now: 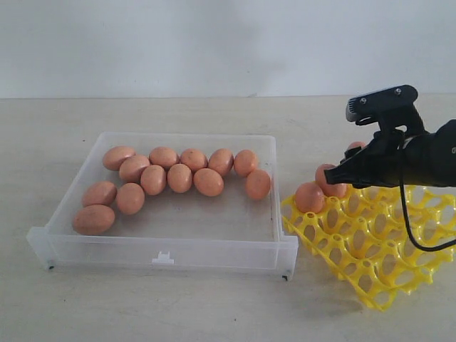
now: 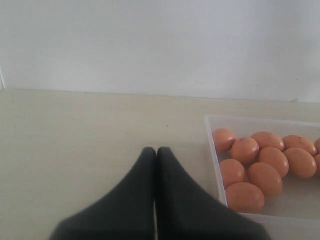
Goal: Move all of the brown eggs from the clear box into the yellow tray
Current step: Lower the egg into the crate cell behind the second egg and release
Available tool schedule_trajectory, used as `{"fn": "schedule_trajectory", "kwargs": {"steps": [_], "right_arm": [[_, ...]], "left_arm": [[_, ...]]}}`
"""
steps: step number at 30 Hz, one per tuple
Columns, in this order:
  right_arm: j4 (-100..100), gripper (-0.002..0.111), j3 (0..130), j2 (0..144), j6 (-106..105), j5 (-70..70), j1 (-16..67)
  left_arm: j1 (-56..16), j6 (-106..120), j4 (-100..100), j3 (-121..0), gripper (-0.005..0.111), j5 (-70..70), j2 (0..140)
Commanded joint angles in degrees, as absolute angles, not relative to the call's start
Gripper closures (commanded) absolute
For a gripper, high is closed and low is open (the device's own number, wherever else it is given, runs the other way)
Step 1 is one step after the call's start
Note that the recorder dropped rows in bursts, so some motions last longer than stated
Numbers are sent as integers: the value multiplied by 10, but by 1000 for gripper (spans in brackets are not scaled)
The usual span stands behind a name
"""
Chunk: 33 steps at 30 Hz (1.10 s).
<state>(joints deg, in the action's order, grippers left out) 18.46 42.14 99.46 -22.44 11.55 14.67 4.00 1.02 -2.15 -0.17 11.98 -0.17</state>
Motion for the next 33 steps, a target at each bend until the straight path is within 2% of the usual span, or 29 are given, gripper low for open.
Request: {"fn": "schedule_trajectory", "kwargs": {"steps": [1, 25, 27, 30, 33], "right_arm": [[181, 92, 425, 999, -228, 127, 142], [181, 91, 425, 999, -228, 136, 142], [181, 83, 425, 999, -228, 136, 142], [181, 65, 425, 999, -226, 137, 142], [181, 59, 425, 999, -226, 137, 142]], "left_arm": [[40, 12, -20, 0, 111, 116, 0], [40, 12, -20, 0, 111, 116, 0], [40, 12, -20, 0, 111, 116, 0], [40, 12, -20, 0, 111, 116, 0], [40, 12, -20, 0, 111, 116, 0]]}}
